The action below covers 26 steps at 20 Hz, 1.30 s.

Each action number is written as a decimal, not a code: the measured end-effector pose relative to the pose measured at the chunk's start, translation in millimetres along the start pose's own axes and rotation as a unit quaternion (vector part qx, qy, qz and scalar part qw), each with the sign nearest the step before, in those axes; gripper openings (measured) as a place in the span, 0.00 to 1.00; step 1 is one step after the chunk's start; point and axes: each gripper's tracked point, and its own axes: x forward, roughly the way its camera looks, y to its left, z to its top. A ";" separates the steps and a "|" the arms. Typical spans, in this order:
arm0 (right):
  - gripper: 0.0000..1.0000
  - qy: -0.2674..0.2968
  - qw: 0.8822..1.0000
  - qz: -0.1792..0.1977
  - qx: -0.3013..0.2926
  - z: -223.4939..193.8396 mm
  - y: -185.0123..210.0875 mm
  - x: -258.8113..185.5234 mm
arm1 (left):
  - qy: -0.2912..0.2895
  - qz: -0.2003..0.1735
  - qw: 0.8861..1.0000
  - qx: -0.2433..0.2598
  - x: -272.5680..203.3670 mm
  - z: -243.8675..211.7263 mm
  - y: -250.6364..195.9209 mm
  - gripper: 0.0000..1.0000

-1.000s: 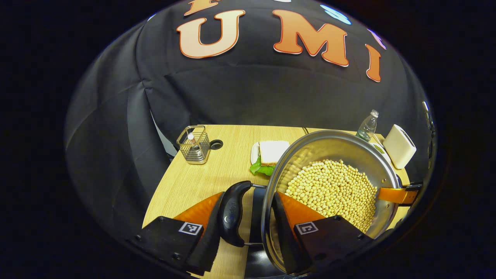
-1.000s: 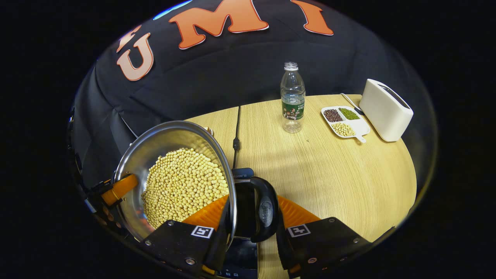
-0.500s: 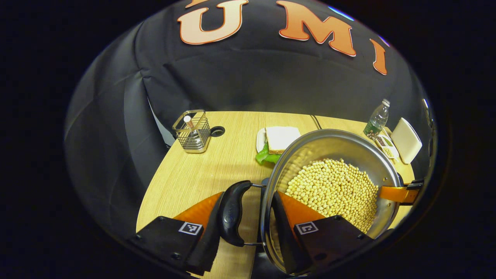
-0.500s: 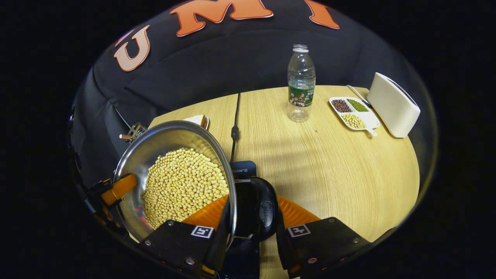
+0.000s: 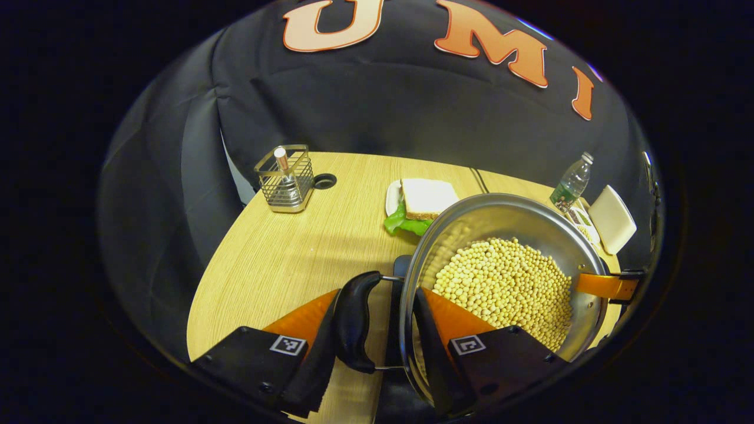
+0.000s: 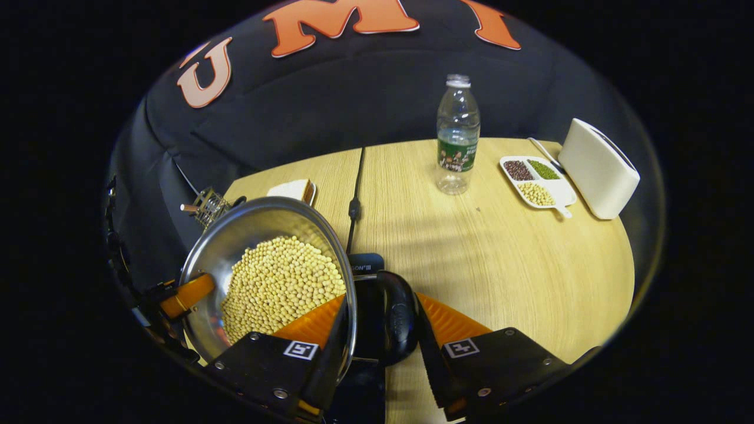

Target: First push the handle of the pot to place it horizontally, then grasp the pot with both hands and set it on the induction cooktop.

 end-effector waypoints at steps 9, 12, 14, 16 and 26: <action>0.86 -0.176 0.978 -0.060 -0.095 79.7 -76.7 -75.5 | -0.064 0.068 0.996 0.007 -30.3 22.5 15.8 0.85; 0.87 -0.237 0.966 -0.076 -0.074 102.4 -118.9 -115.2 | -0.116 0.084 0.989 0.029 -43.2 53.5 9.2 0.86; 0.87 -0.279 0.952 -0.099 -0.073 116.6 -157.3 -149.3 | -0.166 0.105 0.980 0.013 -56.9 79.8 5.0 0.89; 0.87 -0.312 0.937 -0.138 -0.078 131.1 -199.6 -195.5 | -0.212 0.093 0.973 -0.018 -62.1 103.6 -16.4 0.89; 0.89 -0.466 0.857 -0.186 -0.120 211.7 -229.5 -391.2 | -0.411 -0.009 0.911 -0.012 -148.5 231.3 -82.1 0.92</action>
